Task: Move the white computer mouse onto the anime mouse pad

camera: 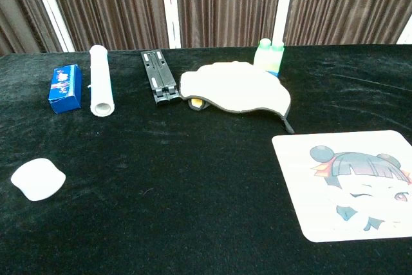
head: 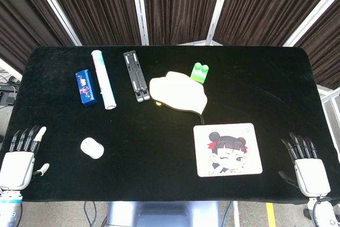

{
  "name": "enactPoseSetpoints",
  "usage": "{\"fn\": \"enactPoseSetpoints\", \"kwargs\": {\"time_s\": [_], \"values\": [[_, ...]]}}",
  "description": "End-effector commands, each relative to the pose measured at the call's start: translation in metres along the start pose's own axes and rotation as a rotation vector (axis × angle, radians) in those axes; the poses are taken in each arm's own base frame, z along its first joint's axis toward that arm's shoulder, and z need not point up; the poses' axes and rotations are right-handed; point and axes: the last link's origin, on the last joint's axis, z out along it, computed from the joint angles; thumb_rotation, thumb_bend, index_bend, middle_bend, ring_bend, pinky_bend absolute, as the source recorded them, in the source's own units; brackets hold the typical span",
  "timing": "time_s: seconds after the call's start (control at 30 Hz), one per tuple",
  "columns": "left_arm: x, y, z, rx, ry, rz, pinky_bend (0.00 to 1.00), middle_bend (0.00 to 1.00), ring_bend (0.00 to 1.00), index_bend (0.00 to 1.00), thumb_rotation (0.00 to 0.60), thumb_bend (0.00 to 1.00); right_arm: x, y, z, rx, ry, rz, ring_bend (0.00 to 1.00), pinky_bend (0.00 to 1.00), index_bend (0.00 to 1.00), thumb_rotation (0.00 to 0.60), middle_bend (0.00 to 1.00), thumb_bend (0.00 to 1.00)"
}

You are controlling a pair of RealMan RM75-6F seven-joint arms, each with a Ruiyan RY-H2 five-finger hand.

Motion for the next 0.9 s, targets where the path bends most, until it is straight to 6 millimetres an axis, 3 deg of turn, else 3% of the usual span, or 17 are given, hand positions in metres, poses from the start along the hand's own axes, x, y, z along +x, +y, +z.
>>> {"fn": "enactPoseSetpoints", "kwargs": {"time_s": [0.03,0.23,0.8,0.9], "values": [[0.043,0.038,0.018,-0.066,0.089,-0.005,0.00,0.00,0.00,0.00,0.600,0.16,0.040,0.021,0.028,-0.021,0.060,0.020,0.00,0.00,0.11,0.600,0.00,0.09],[0.056,0.048,0.019,-0.027,0.033,0.023,0.00,0.00,0.00,0.00,0.600,0.16,0.049,0.022,0.030,-0.021,0.008,0.027,0.00,0.00,0.11,0.600,0.00,0.09],[0.057,0.055,0.016,-0.065,0.007,0.022,0.00,0.00,0.00,0.00,0.600,0.16,0.050,0.019,0.030,-0.024,0.003,0.026,0.00,0.00,0.11,0.600,0.00,0.10],[0.057,0.058,0.016,-0.083,0.001,0.019,0.00,0.00,0.00,0.06,0.600,0.16,0.049,0.021,0.030,-0.029,-0.004,0.025,0.00,0.00,0.11,0.600,0.00,0.10]]}}
